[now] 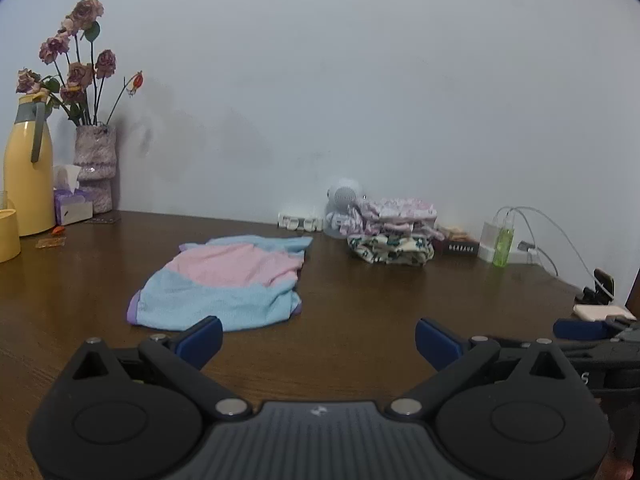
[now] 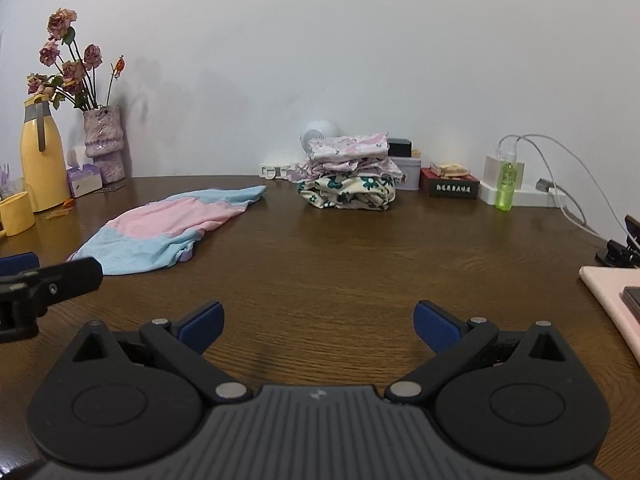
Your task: Fold clothes
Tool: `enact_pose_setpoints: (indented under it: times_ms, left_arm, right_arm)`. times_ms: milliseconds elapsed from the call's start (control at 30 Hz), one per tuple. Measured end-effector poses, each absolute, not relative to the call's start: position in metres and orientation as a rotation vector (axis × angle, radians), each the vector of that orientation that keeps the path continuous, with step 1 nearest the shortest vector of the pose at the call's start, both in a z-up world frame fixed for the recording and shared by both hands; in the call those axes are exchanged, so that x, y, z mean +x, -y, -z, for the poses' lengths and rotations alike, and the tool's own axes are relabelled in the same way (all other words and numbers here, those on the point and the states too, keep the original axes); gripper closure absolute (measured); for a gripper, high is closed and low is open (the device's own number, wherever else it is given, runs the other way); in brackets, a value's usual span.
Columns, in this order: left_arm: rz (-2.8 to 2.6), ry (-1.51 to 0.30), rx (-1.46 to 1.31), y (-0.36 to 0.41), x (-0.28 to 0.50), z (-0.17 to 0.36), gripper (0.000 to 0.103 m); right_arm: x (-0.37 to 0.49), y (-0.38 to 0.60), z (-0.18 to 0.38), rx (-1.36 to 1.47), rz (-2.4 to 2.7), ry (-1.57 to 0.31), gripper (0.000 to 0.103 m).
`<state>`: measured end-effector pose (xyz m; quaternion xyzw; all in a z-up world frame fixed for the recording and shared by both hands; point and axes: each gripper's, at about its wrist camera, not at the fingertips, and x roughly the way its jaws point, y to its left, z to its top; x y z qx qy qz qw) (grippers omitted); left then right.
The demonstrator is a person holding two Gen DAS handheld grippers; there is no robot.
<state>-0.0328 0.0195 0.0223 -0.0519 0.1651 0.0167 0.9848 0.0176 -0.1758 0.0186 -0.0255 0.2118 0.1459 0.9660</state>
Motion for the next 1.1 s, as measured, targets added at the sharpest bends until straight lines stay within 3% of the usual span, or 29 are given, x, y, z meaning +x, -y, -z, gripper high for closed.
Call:
enact_pose_setpoints:
  times_ms: [1100]
  left_arm:
    - [-0.065,-0.356,-0.049,-0.0151,-0.0315,-0.0137,0.000]
  right_arm:
    - [0.0187,0.1737,-0.0136,-0.058,-0.291,-0.432,0.000]
